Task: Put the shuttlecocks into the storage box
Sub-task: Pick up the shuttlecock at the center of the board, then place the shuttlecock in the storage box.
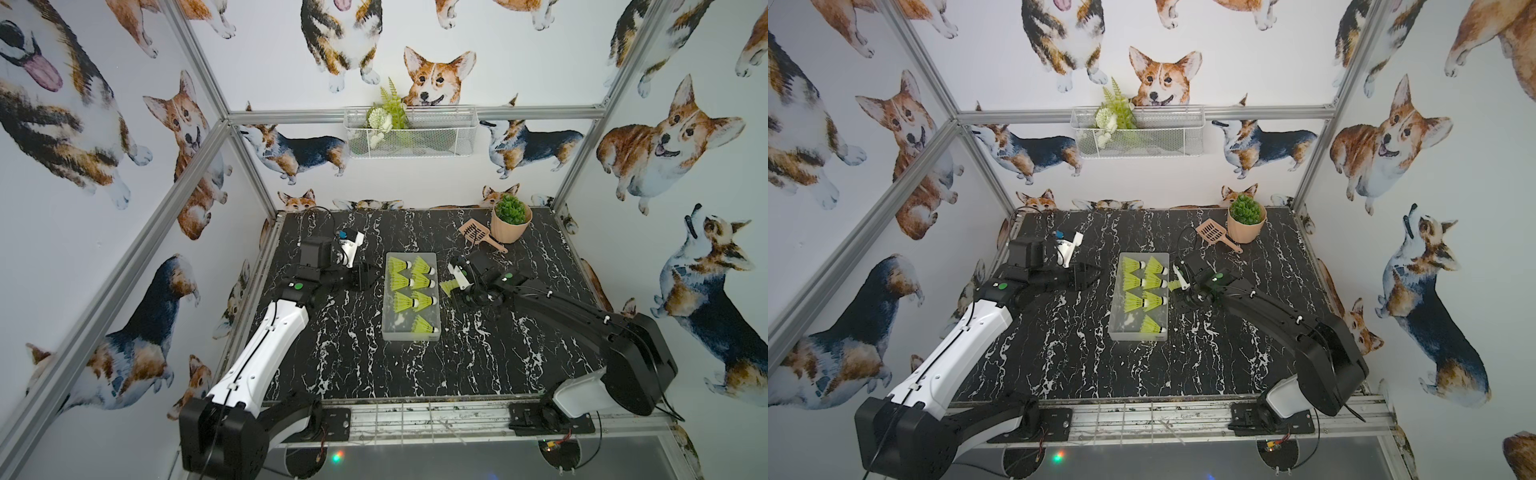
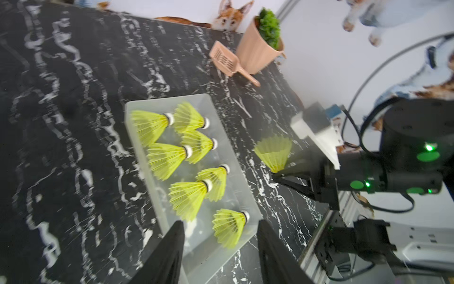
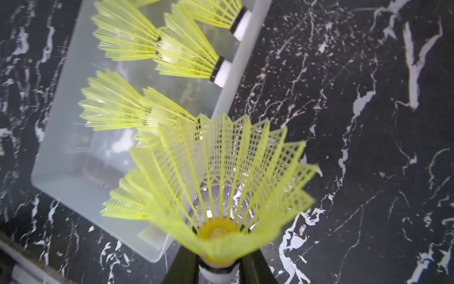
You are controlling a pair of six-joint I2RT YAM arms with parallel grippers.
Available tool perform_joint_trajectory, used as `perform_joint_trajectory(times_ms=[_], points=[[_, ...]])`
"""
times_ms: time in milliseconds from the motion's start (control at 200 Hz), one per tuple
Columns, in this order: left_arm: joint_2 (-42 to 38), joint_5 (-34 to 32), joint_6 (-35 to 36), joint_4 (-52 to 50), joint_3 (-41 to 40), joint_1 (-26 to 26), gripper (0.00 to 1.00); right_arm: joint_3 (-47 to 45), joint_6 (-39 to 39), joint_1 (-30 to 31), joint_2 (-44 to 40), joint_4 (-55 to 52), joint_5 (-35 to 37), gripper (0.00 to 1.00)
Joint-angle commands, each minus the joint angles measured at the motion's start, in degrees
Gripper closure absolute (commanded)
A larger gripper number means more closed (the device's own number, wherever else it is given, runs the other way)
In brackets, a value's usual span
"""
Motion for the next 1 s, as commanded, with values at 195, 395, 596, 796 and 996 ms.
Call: perform_joint_trajectory(times_ms=[195,395,596,796,996], points=[[8.1,-2.13,12.49,-8.13,11.33,-15.98,0.49,7.27,-11.03,0.07,-1.07,-9.7,-14.5,0.77],[11.64,-2.41,16.35,-9.46,14.6,-20.34,0.48,8.75,-12.73,0.14,-0.71,-10.9,-18.96,0.77],[13.03,-3.59,17.76,-8.69,15.56,-21.19,0.47,9.15,-13.44,0.49,-1.05,-11.74,-21.14,0.77],[15.23,-1.63,17.99,-8.83,16.31,-21.22,0.48,9.09,-13.52,0.78,-1.29,-11.91,-21.96,0.77],[16.5,1.31,18.13,-9.03,16.85,-21.13,0.51,9.1,-13.53,0.86,-1.49,-11.86,-21.7,0.77]])
